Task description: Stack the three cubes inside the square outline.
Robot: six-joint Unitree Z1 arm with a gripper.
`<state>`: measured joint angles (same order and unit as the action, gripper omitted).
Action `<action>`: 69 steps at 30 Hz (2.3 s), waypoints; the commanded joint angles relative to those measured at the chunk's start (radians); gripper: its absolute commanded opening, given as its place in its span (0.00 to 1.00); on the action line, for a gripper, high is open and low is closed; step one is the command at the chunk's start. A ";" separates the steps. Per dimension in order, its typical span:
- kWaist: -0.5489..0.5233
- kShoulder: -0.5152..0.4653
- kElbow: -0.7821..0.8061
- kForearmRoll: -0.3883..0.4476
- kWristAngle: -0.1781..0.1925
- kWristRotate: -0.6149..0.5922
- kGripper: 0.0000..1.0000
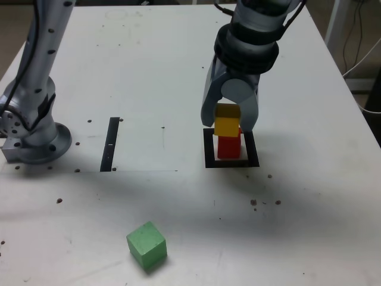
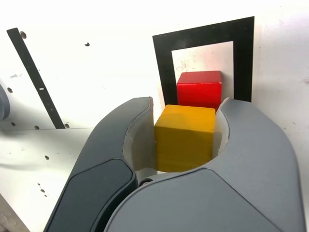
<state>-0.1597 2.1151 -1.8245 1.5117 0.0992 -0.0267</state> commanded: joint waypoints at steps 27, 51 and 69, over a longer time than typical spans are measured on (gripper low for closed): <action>0.034 0.032 0.056 -0.073 -0.011 0.026 0.72; 0.037 -0.089 0.129 -0.092 0.020 0.024 0.99; 0.015 -0.217 0.207 -0.059 0.020 0.023 0.99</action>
<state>-0.1326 1.9232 -1.6349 1.4572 0.1248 -0.0010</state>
